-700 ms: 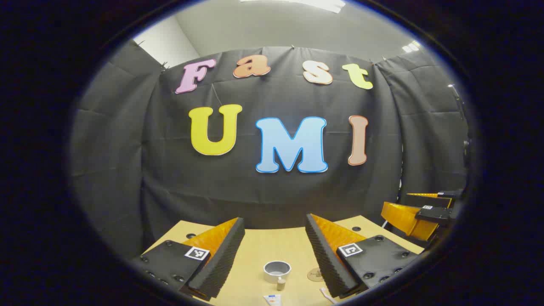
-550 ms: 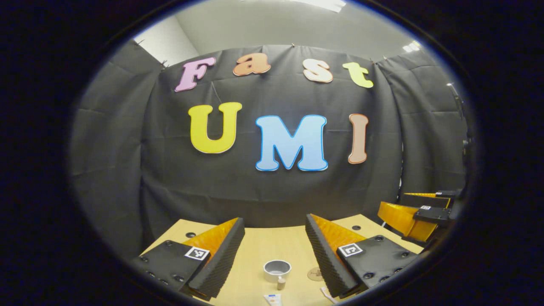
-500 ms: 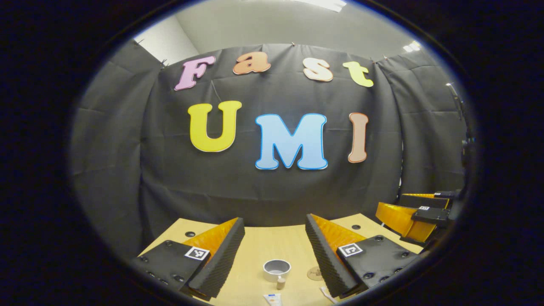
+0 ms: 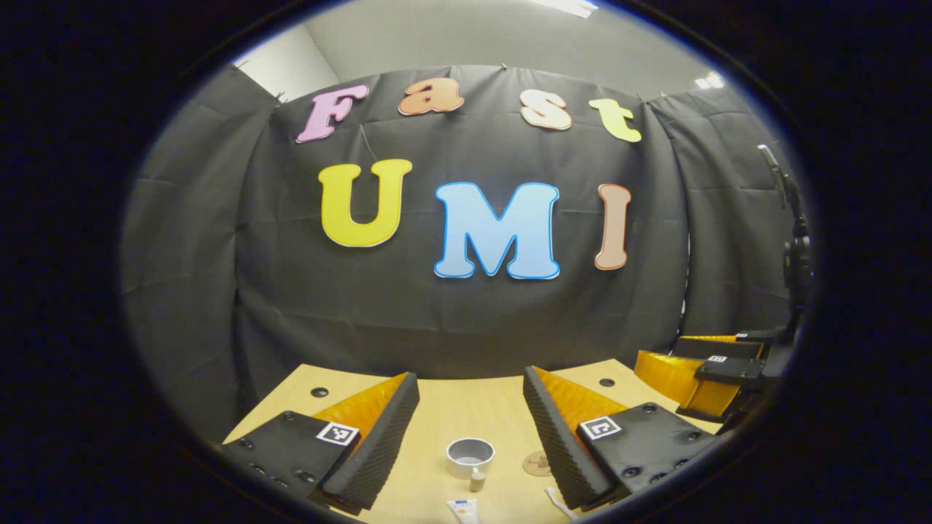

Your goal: Put the toothbrush and toothpaste on the desktop into the cup, then pick up the cup and place it on the coaster on the desktop.

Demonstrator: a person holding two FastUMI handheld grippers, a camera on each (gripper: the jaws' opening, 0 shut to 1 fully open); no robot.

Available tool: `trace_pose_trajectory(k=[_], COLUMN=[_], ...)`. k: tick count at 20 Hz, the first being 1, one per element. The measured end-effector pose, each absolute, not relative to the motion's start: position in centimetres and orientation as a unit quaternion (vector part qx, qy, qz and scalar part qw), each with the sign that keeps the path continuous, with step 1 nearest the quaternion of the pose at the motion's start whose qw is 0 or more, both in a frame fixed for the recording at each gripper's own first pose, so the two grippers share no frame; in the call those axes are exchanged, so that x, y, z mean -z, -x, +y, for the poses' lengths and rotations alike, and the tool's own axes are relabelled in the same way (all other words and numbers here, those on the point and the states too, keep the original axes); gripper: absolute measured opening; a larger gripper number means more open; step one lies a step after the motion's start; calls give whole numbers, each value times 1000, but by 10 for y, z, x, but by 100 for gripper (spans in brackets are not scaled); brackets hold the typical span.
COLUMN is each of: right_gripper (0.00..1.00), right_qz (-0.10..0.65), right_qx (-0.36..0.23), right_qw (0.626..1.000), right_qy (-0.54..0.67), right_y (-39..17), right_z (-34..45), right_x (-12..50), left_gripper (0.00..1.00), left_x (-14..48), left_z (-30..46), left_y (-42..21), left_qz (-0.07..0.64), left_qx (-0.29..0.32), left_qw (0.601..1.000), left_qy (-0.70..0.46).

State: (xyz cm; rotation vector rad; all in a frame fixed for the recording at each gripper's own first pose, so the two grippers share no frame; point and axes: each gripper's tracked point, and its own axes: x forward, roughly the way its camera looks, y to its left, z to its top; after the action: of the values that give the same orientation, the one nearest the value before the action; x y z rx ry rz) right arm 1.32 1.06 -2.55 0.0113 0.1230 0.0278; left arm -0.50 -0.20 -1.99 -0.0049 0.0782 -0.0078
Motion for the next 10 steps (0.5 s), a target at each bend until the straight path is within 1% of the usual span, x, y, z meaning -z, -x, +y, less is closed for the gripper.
trace_pose_trajectory(k=[1, 2, 4, 9, 10], right_gripper=[92, 92, 92, 92, 93], right_qz=[79, 97, 112, 194, 208], right_qx=[-12, -13, -12, -29, -29], right_qw=[997, 995, 994, 980, 978], right_qy=[-5, -5, -7, -9, -5], right_y=[-16, -18, -17, -5, -3], right_z=[11, 11, 11, 21, 22], right_x=[35, 43, 54, 110, 120], left_gripper=[94, 97, 97, 97, 94], left_x=[25, 29, 36, 72, 80], left_z=[-1, 2, 4, 11, 10], left_y=[7, 11, 15, 35, 38], left_qz=[49, 59, 69, 139, 154], left_qx=[4, 3, 2, 3, 4], left_qw=[999, 998, 998, 990, 988], left_qy=[-2, -5, -9, -14, -9])
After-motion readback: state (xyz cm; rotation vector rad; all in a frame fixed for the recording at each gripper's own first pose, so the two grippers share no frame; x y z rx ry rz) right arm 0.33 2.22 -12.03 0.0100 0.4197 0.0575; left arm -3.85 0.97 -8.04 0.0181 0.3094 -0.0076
